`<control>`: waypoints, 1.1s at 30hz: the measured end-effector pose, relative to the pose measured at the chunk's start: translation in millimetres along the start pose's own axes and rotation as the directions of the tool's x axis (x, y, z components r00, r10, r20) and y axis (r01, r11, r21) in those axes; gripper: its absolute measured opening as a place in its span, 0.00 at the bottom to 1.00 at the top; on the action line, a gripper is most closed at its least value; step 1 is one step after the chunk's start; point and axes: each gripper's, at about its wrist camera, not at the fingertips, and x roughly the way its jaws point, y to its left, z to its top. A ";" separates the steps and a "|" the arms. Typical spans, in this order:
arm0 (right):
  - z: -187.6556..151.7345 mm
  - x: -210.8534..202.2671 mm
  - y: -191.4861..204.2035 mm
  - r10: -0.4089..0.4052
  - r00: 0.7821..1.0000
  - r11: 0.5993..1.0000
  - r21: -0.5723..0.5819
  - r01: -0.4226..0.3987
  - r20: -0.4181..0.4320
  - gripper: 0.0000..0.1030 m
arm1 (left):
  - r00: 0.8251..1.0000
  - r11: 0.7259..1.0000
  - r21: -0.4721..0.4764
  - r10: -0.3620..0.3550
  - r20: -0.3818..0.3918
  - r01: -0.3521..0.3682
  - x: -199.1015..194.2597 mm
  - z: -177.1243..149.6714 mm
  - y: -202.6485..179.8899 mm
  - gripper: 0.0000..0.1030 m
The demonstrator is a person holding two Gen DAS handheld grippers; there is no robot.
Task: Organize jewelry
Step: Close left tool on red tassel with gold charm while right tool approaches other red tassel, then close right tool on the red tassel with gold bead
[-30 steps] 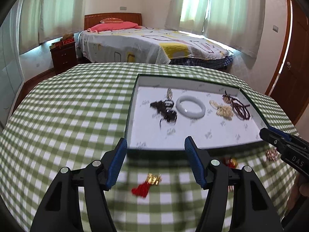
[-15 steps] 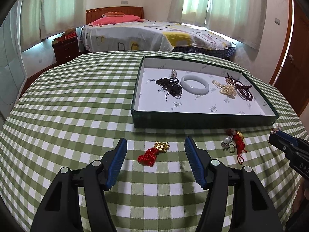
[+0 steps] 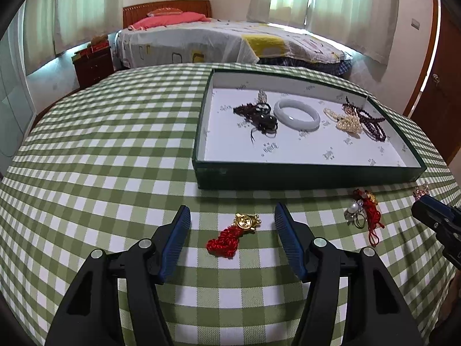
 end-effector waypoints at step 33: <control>3.0 27.0 47.0 0.094 0.992 0.990 -0.095 -0.102 -0.081 0.24 | 0.999 0.999 0.005 0.041 0.000 -0.041 -6.8 -6.8 11.8 0.22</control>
